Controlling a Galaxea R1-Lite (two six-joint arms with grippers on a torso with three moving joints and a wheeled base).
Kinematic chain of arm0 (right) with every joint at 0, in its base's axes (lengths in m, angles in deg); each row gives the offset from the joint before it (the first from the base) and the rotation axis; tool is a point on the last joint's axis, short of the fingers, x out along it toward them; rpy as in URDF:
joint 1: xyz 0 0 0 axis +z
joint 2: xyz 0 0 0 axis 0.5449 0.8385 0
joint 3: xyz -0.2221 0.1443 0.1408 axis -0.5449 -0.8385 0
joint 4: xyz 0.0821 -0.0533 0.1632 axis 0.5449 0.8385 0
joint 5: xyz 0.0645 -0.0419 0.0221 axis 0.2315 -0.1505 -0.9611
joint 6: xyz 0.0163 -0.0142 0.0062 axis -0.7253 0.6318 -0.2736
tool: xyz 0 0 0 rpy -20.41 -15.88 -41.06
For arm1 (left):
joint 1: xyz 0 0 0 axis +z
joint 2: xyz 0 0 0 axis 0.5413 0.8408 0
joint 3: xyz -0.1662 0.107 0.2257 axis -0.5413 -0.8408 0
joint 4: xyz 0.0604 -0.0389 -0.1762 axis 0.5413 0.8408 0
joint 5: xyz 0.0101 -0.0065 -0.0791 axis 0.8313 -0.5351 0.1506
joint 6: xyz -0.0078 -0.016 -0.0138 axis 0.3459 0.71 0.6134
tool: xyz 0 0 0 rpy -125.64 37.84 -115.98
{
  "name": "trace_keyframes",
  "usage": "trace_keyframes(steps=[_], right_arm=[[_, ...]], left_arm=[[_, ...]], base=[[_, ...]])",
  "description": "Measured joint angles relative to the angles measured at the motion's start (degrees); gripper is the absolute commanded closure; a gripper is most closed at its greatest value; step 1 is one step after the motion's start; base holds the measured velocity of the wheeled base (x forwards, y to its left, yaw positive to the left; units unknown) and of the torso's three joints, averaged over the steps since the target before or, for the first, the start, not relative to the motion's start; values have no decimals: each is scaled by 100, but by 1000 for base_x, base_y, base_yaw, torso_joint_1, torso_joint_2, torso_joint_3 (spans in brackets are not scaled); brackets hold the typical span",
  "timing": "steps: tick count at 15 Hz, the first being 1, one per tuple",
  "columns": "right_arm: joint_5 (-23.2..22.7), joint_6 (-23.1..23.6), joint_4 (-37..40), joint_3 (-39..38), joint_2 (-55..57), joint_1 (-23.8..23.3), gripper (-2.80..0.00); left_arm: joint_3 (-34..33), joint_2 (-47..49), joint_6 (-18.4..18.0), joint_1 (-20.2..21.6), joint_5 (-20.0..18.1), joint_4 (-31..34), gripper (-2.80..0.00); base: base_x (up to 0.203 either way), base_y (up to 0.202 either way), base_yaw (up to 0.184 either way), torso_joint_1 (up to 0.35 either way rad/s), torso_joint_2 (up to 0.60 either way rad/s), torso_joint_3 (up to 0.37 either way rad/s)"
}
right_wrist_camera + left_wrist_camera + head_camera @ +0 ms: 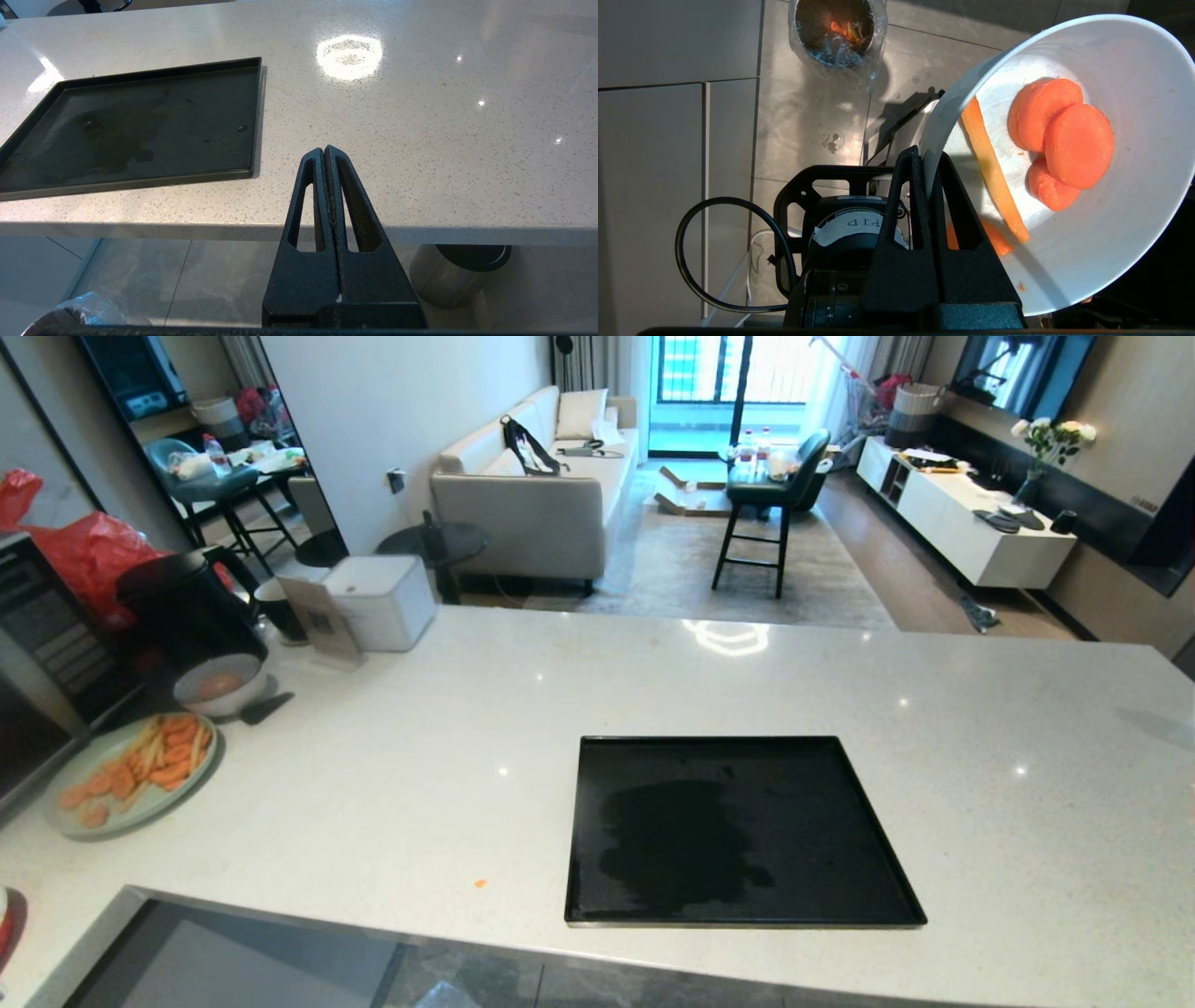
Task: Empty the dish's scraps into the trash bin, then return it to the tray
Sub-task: Move the bowl over the trash can
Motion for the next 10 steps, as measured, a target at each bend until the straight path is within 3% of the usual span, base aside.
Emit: trace_keyframes(steps=[10], right_arm=[[0,-1,1,0,0,0,0]], left_arm=[[-55,22,-1,4,-3,0,0]], base=[[0,0,0,0,0,0]])
